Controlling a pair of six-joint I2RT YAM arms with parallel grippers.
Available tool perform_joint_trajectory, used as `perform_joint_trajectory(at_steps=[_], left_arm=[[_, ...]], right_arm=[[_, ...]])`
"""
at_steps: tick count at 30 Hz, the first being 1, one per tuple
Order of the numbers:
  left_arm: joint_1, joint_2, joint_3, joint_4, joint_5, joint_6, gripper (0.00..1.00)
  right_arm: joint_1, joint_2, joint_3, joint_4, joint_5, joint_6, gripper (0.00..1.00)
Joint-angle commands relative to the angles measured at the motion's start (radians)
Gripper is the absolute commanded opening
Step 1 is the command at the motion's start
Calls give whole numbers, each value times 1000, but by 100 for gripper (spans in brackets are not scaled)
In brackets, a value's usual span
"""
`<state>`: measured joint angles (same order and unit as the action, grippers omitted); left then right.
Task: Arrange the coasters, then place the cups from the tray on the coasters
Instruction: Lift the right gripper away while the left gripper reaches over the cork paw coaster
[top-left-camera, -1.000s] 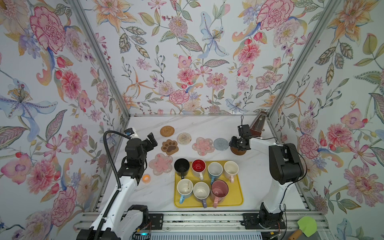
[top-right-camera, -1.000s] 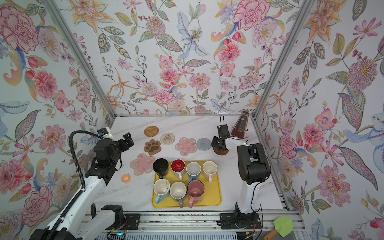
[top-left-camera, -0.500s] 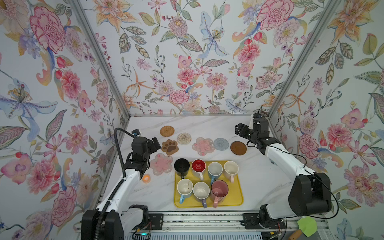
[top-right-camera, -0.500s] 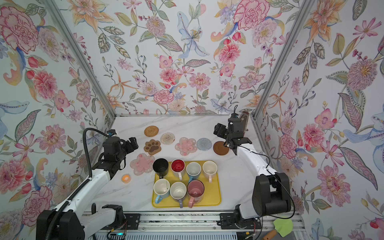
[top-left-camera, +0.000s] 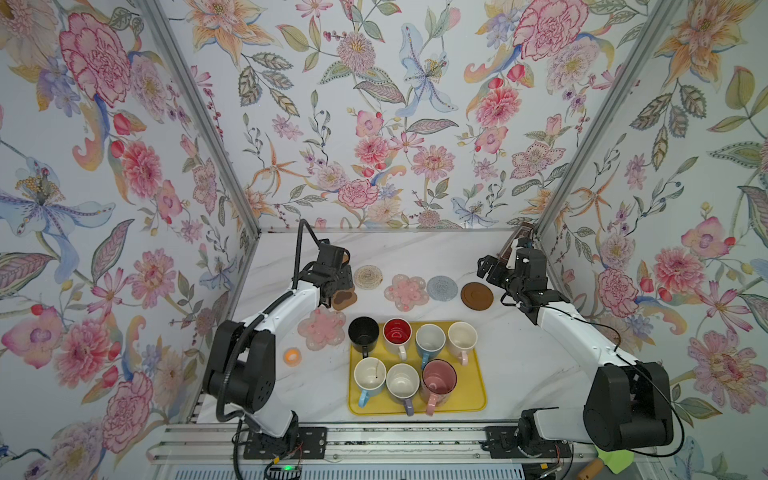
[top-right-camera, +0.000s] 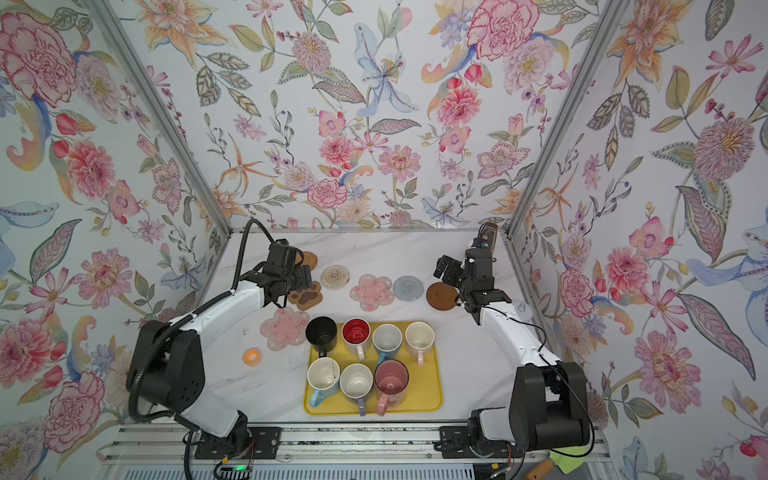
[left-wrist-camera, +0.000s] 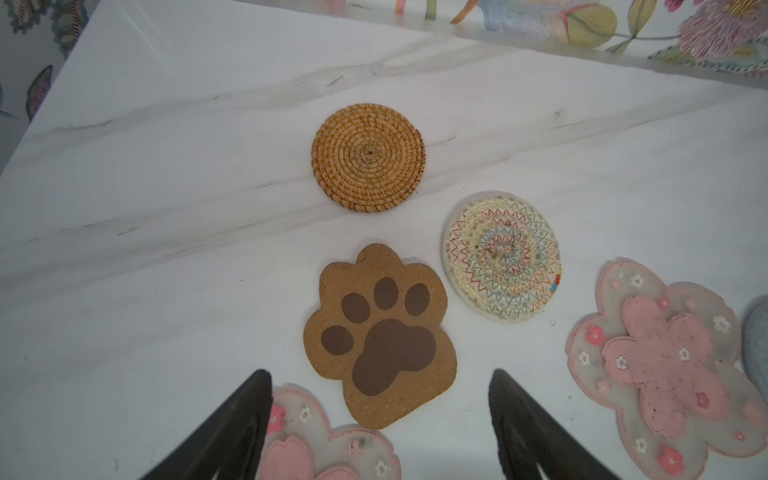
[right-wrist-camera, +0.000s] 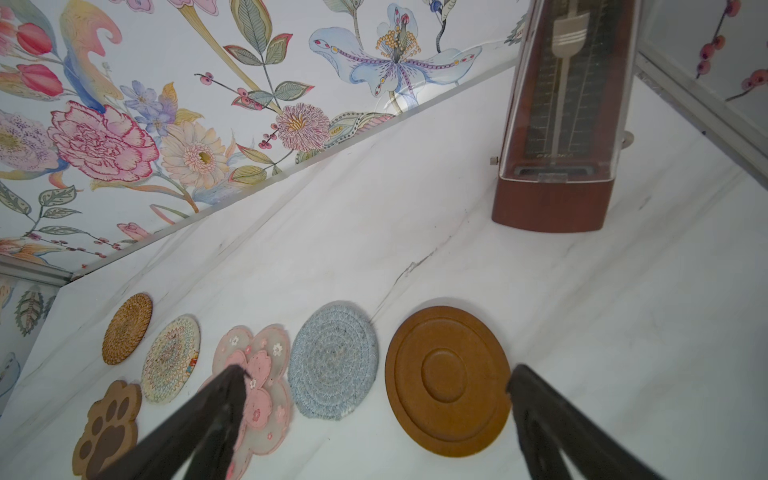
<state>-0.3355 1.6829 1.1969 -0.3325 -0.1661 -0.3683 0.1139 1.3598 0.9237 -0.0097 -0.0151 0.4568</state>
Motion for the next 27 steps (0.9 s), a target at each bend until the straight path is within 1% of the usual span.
perform_joint_trajectory(at_steps=[1, 6, 13, 17, 27], left_arm=[[-27, 104, 110, -141, -42, 28, 84], [-59, 234, 232, -209, -53, 20, 83], [-104, 363, 368, -310, -92, -15, 83], [-109, 391, 382, -322, -92, -40, 83], [-111, 443, 422, -330, -93, -48, 82]], right_arm=[[-18, -39, -22, -4, 5, 4, 99], [-40, -68, -50, -12, -5, 10, 99], [-72, -86, -79, -20, -34, 10, 99], [-92, -96, -80, -27, -46, 10, 99], [-108, -110, -83, -31, -48, 10, 99]])
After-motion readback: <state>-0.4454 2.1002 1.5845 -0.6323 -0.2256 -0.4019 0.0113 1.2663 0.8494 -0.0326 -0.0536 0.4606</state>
